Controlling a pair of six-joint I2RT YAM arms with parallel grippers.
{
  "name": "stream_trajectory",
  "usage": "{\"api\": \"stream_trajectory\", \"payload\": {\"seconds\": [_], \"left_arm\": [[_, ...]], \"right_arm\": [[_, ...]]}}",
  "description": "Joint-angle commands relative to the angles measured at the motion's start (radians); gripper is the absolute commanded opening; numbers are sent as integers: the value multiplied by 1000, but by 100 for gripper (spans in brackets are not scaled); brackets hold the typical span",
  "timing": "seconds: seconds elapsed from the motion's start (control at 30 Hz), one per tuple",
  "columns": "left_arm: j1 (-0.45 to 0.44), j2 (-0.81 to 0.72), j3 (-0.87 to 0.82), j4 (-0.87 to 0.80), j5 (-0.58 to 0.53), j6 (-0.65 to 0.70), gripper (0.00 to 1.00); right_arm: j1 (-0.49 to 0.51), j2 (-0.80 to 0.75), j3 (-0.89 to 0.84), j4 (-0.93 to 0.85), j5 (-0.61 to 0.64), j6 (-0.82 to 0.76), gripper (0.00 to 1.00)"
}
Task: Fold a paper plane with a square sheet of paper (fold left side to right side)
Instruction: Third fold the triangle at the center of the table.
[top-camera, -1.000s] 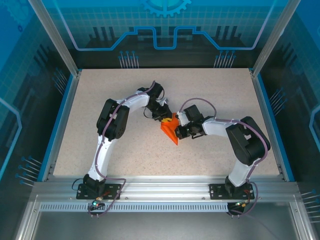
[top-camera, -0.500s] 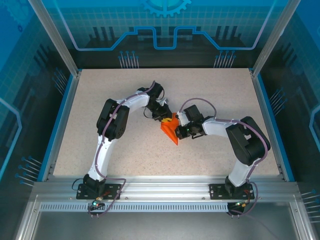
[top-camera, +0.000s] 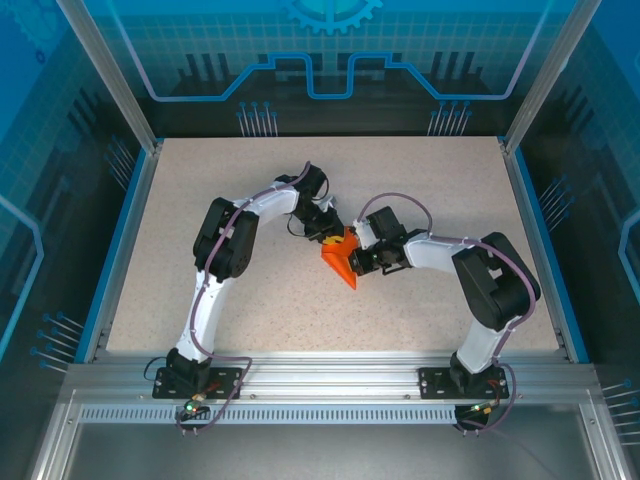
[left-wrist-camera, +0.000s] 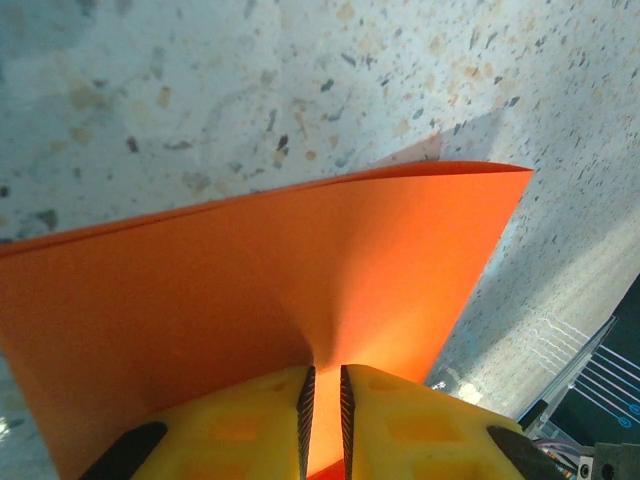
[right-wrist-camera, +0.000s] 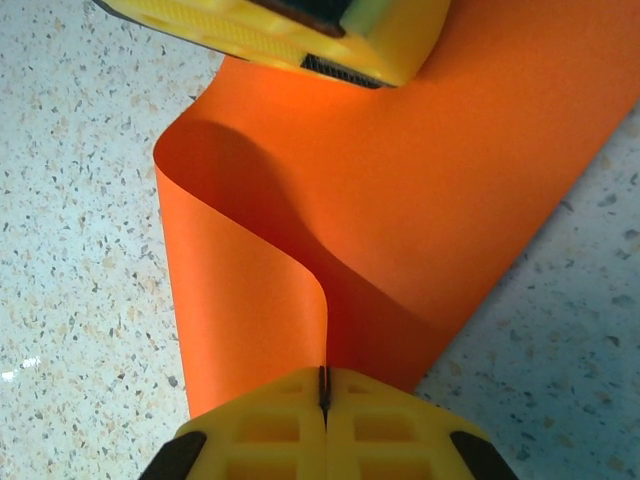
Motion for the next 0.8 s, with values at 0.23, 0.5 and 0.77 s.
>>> {"api": "stream_trajectory", "payload": {"seconds": [0.23,0.5,0.77], "left_arm": [[-10,33,-14,-33,-35,8,21],[3,-31,54,-87,-50,55,32],[47,-235,-27,-49,-159,86,40]], "right_arm": [[-12,39,13,-46,21,-9,0],[-7,59,21,-88,45,-26,0],[-6,61,29,-117,48,-52,0]]}}
